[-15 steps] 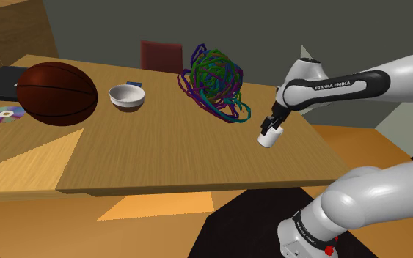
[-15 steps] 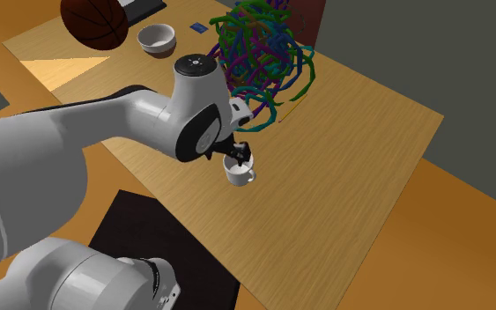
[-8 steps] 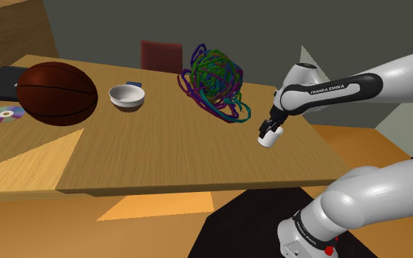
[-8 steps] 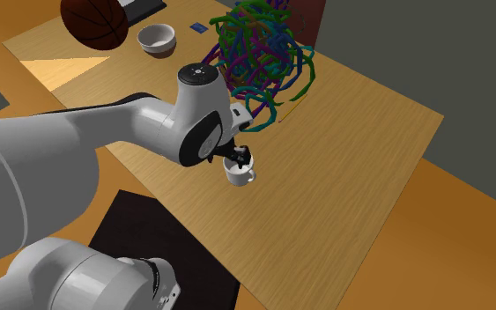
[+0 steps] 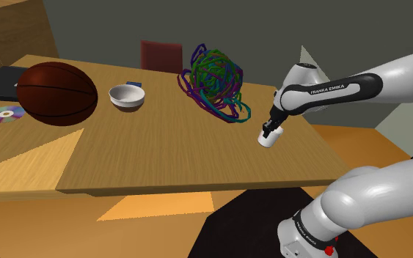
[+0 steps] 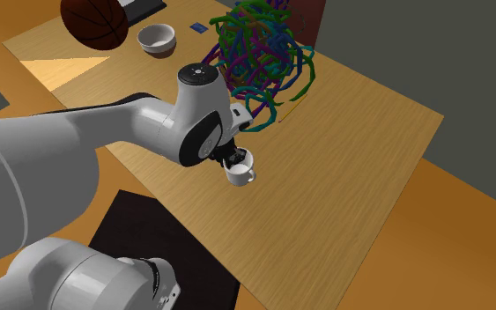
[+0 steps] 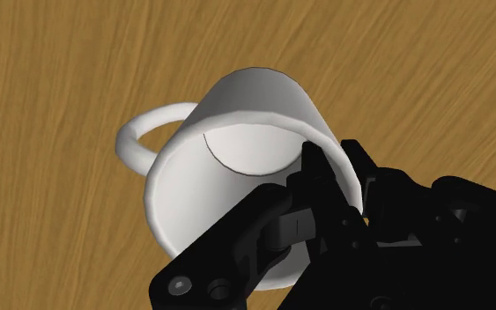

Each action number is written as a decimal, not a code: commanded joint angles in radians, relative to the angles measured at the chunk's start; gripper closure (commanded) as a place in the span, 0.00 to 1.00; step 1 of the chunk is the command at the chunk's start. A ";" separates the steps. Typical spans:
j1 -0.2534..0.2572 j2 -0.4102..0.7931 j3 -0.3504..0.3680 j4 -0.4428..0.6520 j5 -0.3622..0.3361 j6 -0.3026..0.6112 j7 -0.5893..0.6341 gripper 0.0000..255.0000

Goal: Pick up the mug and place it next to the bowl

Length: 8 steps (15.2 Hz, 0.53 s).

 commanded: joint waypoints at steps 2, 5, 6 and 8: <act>0.000 0.000 0.000 0.000 0.000 0.000 0.000 1.00; 0.000 0.000 0.000 0.000 0.000 0.000 0.000 1.00; 0.000 -0.011 0.002 0.006 0.001 -0.017 0.000 1.00; 0.000 -0.031 0.006 0.020 0.002 -0.051 -0.001 1.00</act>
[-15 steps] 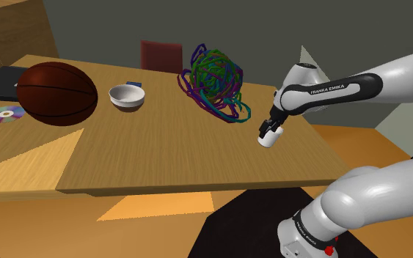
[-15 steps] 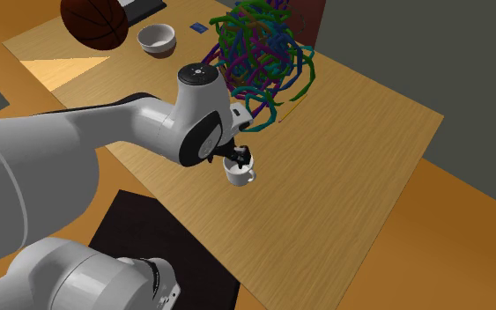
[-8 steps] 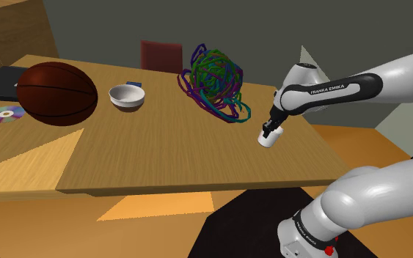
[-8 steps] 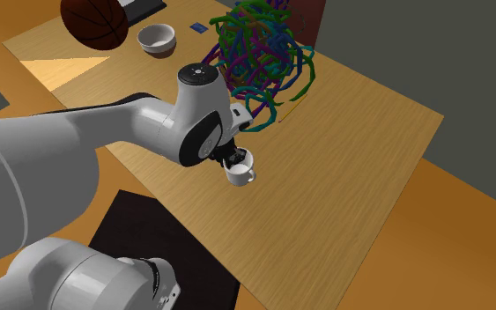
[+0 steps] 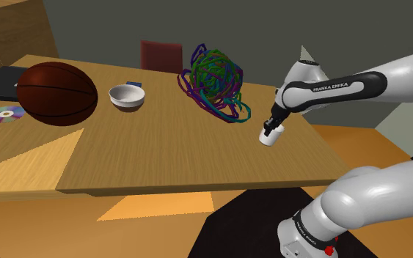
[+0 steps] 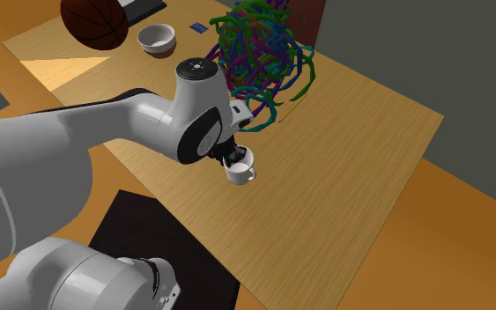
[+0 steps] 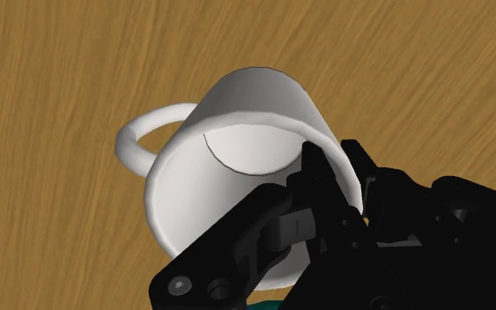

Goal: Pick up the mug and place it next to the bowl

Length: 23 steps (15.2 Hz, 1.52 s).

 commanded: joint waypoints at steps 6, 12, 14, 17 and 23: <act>0.002 -0.059 0.014 0.054 0.008 -0.113 -0.002 1.00; 0.003 -0.099 0.024 0.108 0.015 -0.207 -0.005 1.00; 0.004 -0.109 0.027 0.128 0.017 -0.237 -0.007 1.00; 0.005 -0.123 0.032 0.159 0.021 -0.282 -0.009 1.00; 0.008 -0.142 0.042 0.227 0.029 -0.368 -0.013 1.00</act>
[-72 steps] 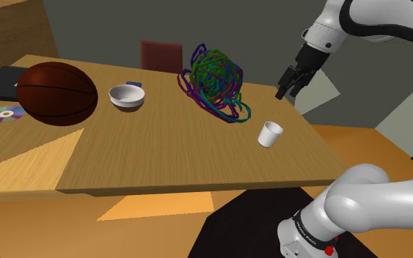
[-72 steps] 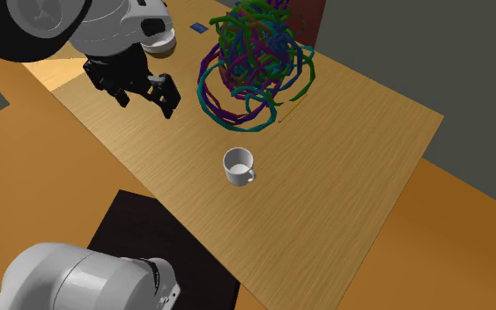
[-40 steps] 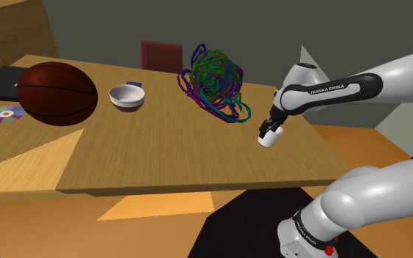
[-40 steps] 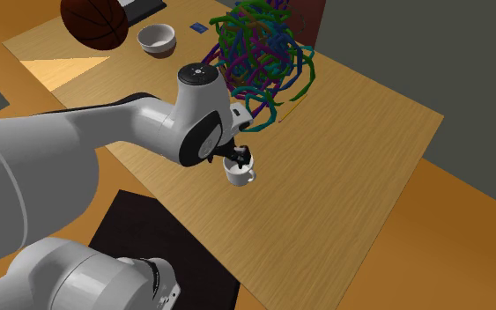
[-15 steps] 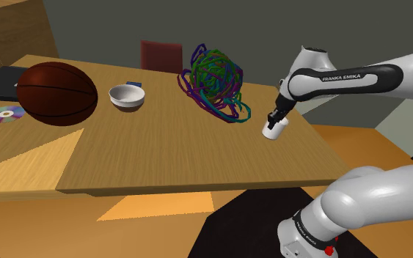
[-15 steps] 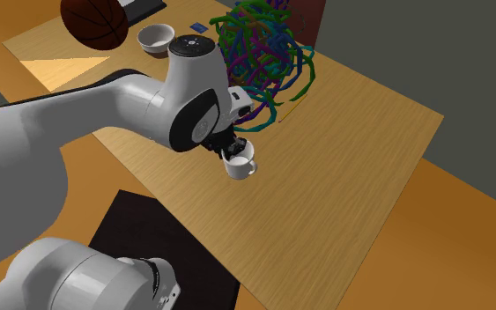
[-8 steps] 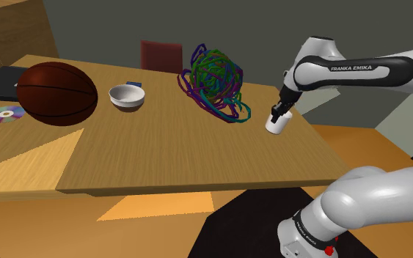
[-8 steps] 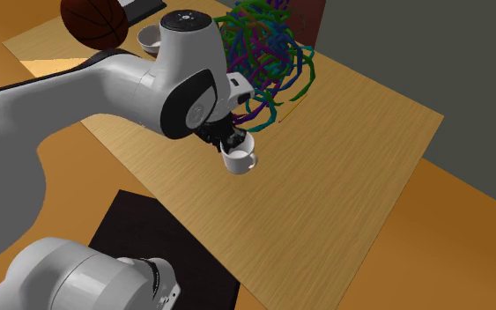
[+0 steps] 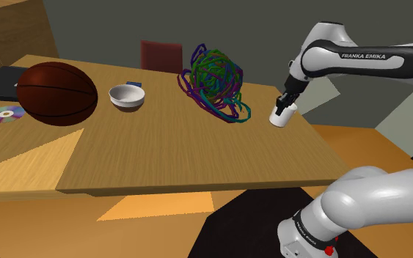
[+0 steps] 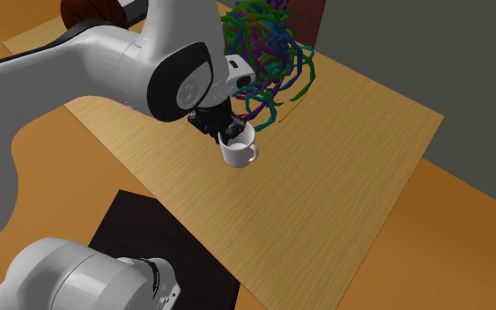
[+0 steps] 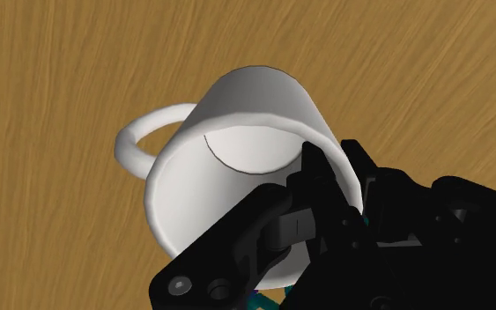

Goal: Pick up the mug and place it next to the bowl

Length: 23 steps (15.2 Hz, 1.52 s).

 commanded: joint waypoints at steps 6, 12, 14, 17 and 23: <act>0.003 -0.014 0.010 0.082 0.008 -0.096 -0.004 1.00; 0.056 0.075 0.091 0.155 0.060 -0.090 0.099 1.00; 0.075 0.116 0.121 0.187 0.077 -0.085 0.139 1.00; 0.102 0.184 0.164 0.245 0.099 -0.079 0.198 1.00; 0.149 0.335 0.241 0.392 0.123 -0.081 0.311 1.00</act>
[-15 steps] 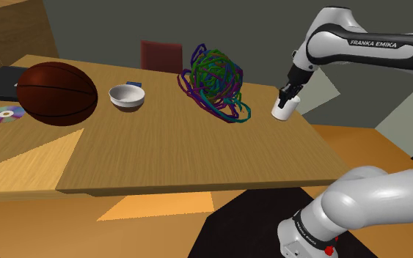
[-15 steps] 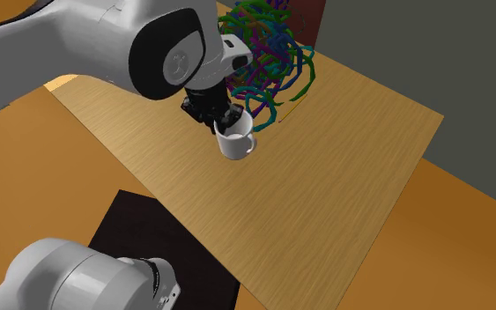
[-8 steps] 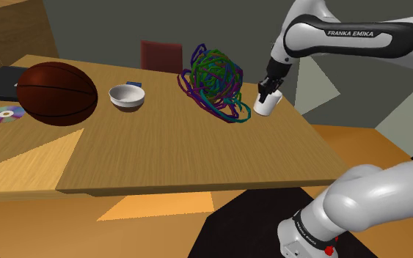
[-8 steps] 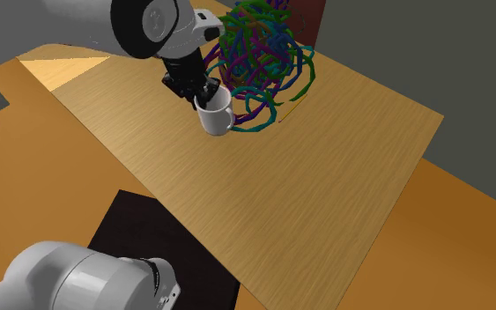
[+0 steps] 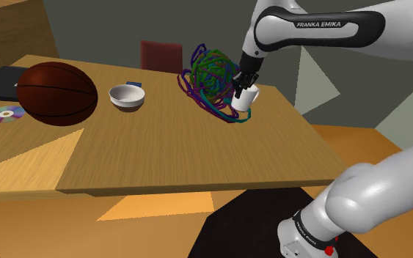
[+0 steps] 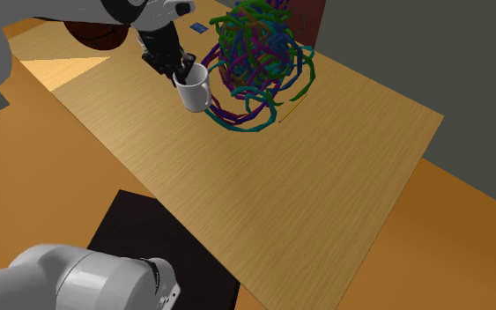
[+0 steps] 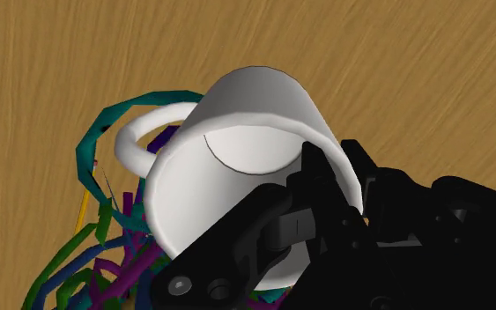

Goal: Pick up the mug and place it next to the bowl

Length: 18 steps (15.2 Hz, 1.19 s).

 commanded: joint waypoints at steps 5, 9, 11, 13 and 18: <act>0.046 0.164 0.070 0.181 0.005 -0.023 0.114 1.00; 0.078 0.289 0.107 0.330 -0.007 -0.052 0.184 1.00; 0.096 0.356 0.122 0.414 -0.016 -0.072 0.218 1.00; 0.116 0.426 0.135 0.507 -0.028 -0.097 0.250 1.00; 0.176 0.627 0.157 0.791 -0.063 -0.186 0.321 1.00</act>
